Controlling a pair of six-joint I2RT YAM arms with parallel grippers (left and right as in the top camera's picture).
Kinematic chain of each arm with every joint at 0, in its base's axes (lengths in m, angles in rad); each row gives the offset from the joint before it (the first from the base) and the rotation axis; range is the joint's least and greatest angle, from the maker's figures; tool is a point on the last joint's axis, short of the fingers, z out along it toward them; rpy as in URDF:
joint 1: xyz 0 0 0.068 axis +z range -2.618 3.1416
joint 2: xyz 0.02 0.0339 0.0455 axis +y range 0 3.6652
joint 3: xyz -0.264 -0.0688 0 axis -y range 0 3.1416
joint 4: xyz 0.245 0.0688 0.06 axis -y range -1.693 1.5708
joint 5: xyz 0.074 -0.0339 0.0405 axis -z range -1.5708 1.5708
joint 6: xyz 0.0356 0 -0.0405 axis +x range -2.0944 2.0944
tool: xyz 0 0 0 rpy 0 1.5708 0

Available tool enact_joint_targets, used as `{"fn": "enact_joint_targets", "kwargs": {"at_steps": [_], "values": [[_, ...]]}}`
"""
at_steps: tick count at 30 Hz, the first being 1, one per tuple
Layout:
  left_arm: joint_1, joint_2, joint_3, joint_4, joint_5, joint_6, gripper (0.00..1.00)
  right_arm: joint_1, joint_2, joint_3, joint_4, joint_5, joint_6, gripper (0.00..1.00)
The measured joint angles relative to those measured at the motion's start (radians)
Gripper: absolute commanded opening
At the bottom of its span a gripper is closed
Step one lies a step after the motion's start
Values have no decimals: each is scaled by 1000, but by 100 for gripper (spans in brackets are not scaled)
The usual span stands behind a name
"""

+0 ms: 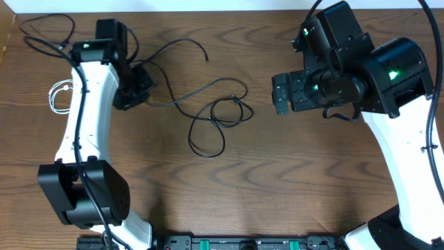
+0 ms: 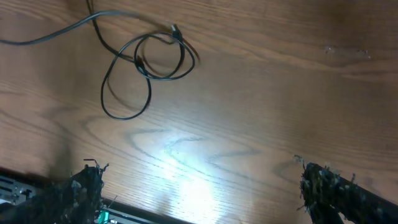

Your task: Untangle cables

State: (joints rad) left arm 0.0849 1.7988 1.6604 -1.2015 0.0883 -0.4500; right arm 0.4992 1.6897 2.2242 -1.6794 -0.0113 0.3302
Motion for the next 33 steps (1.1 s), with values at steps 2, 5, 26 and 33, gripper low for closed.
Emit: {"fn": "enact_joint_targets", "kwargs": {"at_steps": [2,5,26,33], "values": [[37,0,0,-9,-40,6,8,0,0,0,0,0,0,99],[113,0,0,-21,-73,7,7,0,0,-6,1,0,0,99],[542,0,0,31,-407,5,8,0,0,-217,92,0,-2,99],[613,0,-16,32,-570,1,8,0,0,-219,109,0,-5,99]]}}
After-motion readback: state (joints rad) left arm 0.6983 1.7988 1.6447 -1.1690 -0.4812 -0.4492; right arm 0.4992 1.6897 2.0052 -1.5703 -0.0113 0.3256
